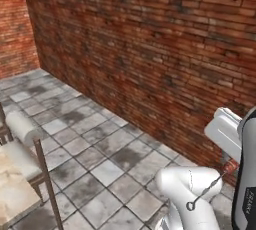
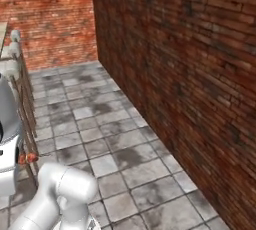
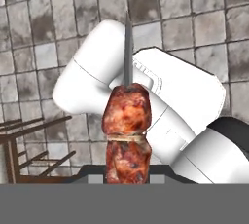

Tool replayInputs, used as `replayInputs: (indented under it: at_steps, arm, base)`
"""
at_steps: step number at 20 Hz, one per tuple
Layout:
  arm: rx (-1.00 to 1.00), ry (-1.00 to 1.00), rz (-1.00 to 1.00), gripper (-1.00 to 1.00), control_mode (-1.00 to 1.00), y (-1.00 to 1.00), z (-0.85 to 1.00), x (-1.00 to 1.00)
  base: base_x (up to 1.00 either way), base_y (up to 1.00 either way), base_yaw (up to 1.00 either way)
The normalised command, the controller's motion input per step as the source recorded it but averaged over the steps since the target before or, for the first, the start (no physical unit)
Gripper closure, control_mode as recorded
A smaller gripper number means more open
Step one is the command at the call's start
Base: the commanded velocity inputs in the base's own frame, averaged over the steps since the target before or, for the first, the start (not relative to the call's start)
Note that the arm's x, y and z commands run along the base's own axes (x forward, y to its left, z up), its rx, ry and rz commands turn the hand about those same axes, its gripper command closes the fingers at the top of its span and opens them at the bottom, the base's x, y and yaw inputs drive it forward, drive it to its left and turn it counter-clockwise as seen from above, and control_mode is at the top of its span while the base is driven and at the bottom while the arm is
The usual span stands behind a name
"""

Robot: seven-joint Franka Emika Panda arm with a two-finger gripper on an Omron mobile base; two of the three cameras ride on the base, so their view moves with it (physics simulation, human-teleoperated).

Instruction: Place the cold items (lemon wedge and cucumber) from the fridge in one tupperware on the dining counter. Place the warm items (hot dog and kebab skewer) in the stove area in another tupperware.

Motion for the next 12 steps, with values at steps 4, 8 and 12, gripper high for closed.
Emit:
replayInputs:
  at_steps: [4, 8, 12]
  arm:
    - [0.00, 0.00, 0.00, 1.00, 1.00, 0.00, 0.00, 0.00]
    - [0.00, 0.00, 0.00, 1.00, 1.00, 0.00, 0.00, 0.00]
    - [0.00, 0.00, 0.00, 1.00, 1.00, 0.00, 0.00, 0.00]
  base:
    - [1.00, -0.22, 0.47]
    - [1.00, -0.24, 0.53]
    - [1.00, -0.28, 0.60]
